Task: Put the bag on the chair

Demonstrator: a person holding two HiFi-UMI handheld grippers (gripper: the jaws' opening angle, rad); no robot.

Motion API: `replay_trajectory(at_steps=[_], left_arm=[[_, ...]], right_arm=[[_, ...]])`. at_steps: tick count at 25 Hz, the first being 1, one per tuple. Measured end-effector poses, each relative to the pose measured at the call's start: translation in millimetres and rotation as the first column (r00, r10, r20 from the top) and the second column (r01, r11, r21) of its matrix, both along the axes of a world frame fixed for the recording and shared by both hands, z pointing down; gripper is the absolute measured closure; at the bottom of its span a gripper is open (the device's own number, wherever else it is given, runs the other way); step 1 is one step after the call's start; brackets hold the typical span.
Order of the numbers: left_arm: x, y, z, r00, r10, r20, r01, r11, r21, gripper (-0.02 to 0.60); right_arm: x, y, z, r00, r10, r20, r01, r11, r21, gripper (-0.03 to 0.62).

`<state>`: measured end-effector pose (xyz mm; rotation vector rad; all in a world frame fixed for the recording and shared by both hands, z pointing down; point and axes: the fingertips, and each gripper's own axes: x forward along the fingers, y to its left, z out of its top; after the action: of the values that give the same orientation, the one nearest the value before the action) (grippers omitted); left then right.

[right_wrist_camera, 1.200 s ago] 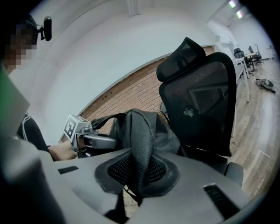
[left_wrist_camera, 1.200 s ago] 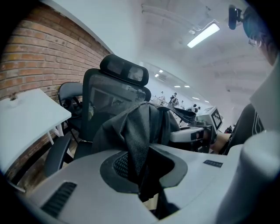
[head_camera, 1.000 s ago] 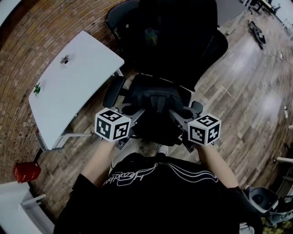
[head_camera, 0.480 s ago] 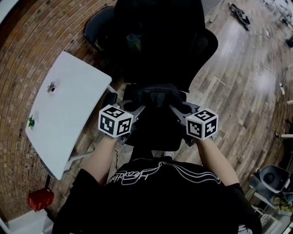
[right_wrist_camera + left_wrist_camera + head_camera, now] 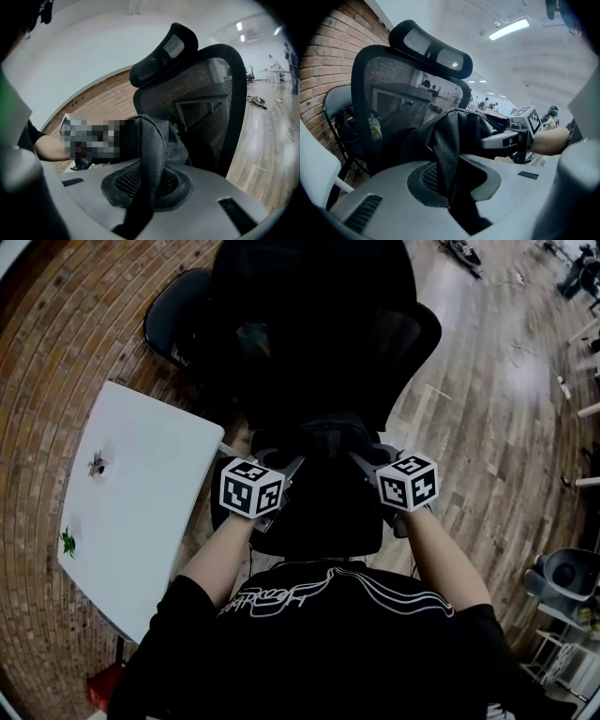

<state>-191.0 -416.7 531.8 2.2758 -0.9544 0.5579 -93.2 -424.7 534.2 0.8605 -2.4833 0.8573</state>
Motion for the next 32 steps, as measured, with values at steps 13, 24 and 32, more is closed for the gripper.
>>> replay_trajectory(at_steps=[13,24,32], left_arm=[[-9,-19,59,0.999,0.046,-0.028,-0.047,0.997,-0.06,0.506],[-11,-18,73,0.996,0.087,-0.021,-0.087,0.995,-0.039,0.421],[-15,-5,78,0.998,0.064,-0.01,-0.064,0.995,-0.074,0.249]], right_arm=[[-9,-15,58,0.996,0.086,-0.033,-0.089,0.992,-0.086,0.556],[-11,-18,67,0.991,0.123,-0.058,-0.125,0.992,-0.035,0.526],[0,-13,63,0.986,0.143,-0.082,-0.148,0.987,-0.061,0.238]])
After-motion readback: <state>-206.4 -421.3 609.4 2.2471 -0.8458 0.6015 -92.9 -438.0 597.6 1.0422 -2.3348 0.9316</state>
